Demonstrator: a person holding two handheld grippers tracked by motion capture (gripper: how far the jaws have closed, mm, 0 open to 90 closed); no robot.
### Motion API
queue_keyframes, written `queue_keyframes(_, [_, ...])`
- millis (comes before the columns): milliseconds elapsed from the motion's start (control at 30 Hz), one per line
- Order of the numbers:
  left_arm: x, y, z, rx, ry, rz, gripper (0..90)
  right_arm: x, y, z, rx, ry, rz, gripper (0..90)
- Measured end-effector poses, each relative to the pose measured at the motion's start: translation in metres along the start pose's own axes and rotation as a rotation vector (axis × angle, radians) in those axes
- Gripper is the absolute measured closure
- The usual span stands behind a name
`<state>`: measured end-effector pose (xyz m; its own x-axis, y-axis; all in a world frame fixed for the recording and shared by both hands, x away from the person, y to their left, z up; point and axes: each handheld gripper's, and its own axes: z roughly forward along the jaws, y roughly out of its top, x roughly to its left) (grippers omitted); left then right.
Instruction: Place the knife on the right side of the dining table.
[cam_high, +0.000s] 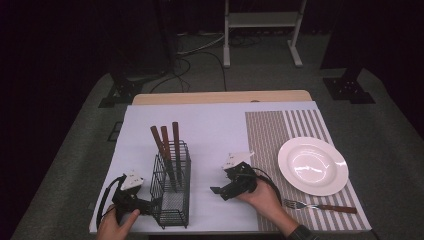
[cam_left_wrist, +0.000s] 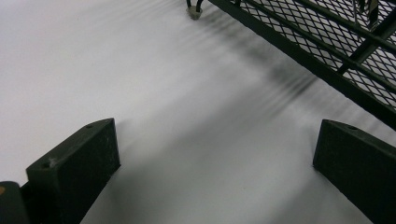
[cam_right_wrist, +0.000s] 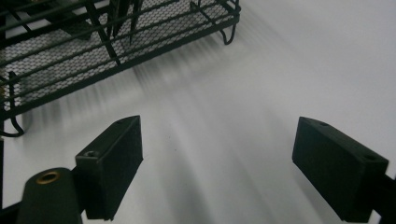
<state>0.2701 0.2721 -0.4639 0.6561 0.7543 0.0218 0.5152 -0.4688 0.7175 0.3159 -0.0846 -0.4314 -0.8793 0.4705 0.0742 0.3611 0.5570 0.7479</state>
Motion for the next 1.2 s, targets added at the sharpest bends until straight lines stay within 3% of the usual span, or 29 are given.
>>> queue_keyframes(333, [0.000, 0.000, 0.000, -0.002, 0.001, -0.002, 0.0, -0.008, 0.020, -0.013, -0.036, 0.004, 0.010, 15.8])
queue_keyframes(833, [0.000, 0.000, 0.000, -0.003, 0.001, -0.001, 0.0, -0.015, 0.046, -0.028, -0.107, 0.027, 0.003, 28.7])
queue_keyframes(1200, [0.000, 0.000, 0.000, 0.000, 0.000, -0.001, 0.0, -0.018, 0.063, -0.033, -0.138, 0.054, 0.051, 28.7])
